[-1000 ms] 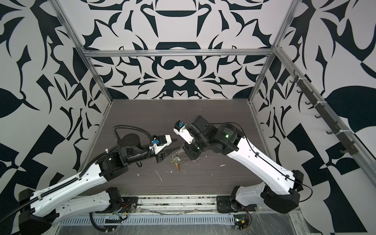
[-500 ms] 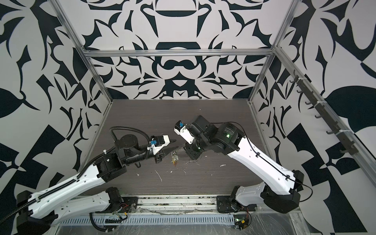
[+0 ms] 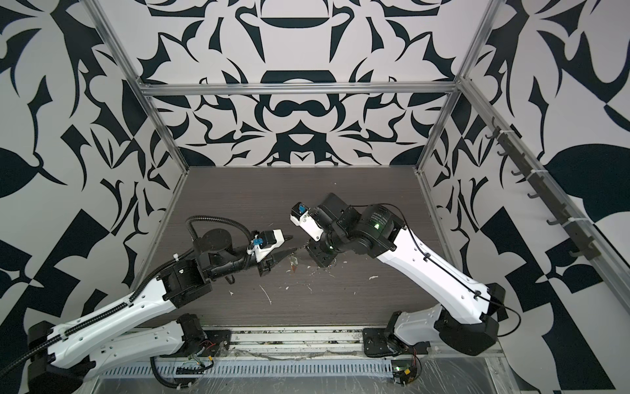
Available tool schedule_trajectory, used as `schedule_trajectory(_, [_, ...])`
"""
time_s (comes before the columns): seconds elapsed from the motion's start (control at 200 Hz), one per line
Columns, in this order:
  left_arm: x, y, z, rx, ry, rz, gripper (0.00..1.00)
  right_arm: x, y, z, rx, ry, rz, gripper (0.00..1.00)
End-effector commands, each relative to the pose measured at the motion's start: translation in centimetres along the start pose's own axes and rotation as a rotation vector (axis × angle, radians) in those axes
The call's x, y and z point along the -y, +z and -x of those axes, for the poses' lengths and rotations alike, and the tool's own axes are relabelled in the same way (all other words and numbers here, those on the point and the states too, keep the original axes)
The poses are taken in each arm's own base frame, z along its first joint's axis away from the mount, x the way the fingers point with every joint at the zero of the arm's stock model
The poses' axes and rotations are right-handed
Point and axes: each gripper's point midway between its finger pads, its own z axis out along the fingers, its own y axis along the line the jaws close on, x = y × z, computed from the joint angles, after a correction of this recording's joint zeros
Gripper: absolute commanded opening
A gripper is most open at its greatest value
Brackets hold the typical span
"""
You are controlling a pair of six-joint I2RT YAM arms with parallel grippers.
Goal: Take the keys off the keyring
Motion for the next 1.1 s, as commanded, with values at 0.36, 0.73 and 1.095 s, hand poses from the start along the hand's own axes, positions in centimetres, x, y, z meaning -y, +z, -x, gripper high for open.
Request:
schedule_trajectory(0.36, [-1.9, -0.8, -1.2, -0.103, -0.042, 0.103, 0.39, -0.1, 0.1, 2.1, 0.093, -0.011, 0.008, 0.00])
schedule_trajectory(0.73, [-1.9, -1.5, -0.4, -0.082, -0.062, 0.095, 0.39, 0.1, -0.6, 2.0, 0.094, 0.004, -0.006, 0.00])
schedule_trajectory(1.095, [-2.8, -1.8, -0.6, -0.100, -0.098, 0.124, 0.39, 0.1, -0.8, 2.2, 0.096, -0.008, -0.006, 0.00])
